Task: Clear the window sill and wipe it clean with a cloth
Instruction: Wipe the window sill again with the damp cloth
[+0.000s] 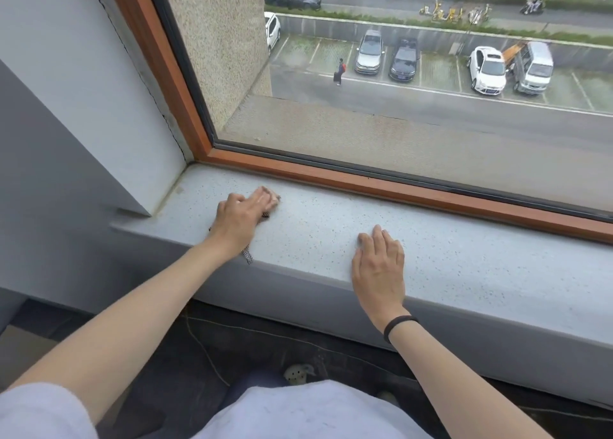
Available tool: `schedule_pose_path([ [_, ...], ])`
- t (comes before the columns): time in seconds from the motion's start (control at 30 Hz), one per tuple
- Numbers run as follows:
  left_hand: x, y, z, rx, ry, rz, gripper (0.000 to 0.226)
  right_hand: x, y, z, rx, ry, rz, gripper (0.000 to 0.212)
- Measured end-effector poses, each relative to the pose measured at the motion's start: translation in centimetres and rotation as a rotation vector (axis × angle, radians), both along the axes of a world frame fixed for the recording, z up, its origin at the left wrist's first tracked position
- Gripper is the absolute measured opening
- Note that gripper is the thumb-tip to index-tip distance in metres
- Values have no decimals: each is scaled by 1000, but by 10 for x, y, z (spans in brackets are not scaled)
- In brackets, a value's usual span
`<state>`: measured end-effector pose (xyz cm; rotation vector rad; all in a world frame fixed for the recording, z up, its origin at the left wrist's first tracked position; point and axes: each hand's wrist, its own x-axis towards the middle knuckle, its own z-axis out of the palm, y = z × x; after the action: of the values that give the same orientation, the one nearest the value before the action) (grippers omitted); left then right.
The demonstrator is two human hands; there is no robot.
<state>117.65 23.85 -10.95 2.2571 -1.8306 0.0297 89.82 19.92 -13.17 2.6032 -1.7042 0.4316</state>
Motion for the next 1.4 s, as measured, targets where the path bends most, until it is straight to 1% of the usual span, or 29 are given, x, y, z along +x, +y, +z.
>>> schedule_pose_path([
  [0.07,-13,-19,1,0,52,129,56,1,-1,0,-5,-4,-6,26],
  [0.1,-27,-24,1,-19,85,126,55,2,-1,-1,-6,-2,-9,25],
  [0.13,-44,-26,0,-30,108,72,54,3,-1,-1,-8,-1,-11,25],
  [0.2,-67,-17,-3,-37,122,-172,56,4,-1,0,-17,1,-12,24],
  [0.27,-58,-7,-2,-35,130,-387,58,6,1,1,-31,0,-6,24],
  [0.3,-43,-10,1,-29,121,-407,55,6,1,2,-37,2,-5,24],
  [0.33,-27,-15,3,-2,107,-350,48,7,1,2,-40,3,0,24],
  [0.4,-6,-33,11,19,109,-143,41,8,1,3,-32,14,-1,25],
  [0.47,-12,-51,18,-20,95,10,43,10,2,3,-22,20,-6,27],
  [0.5,-27,-56,20,-41,101,23,44,10,1,3,-13,21,-9,31],
  [0.57,-66,-59,17,-51,132,-60,41,11,1,3,-5,18,-15,37],
  [0.63,-97,-54,12,-45,156,-231,39,12,1,3,-18,14,-31,38],
  [0.7,-98,-52,7,-56,122,-363,47,13,1,4,-24,12,-37,38],
  [0.73,-87,-54,6,-44,89,-380,50,13,2,4,-28,14,-34,38],
  [0.77,-72,-56,7,-20,58,-350,51,13,2,5,-33,18,-30,37],
  [0.83,-50,-62,10,11,48,-207,51,13,1,6,-37,21,-25,36],
  [0.9,-58,-69,18,41,25,-62,48,14,2,7,-34,23,-36,35],
  [0.93,-74,-72,22,50,12,-50,45,14,1,6,-29,29,-41,36],
  [1.0,-117,-77,24,63,18,-114,41,14,2,6,-19,31,-41,36],
  [1.07,-149,-84,20,62,47,-231,38,14,0,6,-27,20,-43,37],
  [1.13,-145,-89,19,62,39,-329,45,12,-1,7,-43,22,-30,36],
  [1.17,-133,-87,18,70,27,-340,51,11,0,7,-57,32,-23,36],
  [1.23,-102,-78,18,87,13,-279,61,11,2,8,-61,41,-24,34],
  [1.27,-86,-74,19,89,-7,-226,61,13,2,9,-56,46,-25,34],
  [1.33,-72,-76,23,99,-26,-138,57,16,3,9,-48,51,-30,35],
  [1.4,-88,-80,27,103,-10,-133,51,16,2,7,-42,60,-19,31],
])
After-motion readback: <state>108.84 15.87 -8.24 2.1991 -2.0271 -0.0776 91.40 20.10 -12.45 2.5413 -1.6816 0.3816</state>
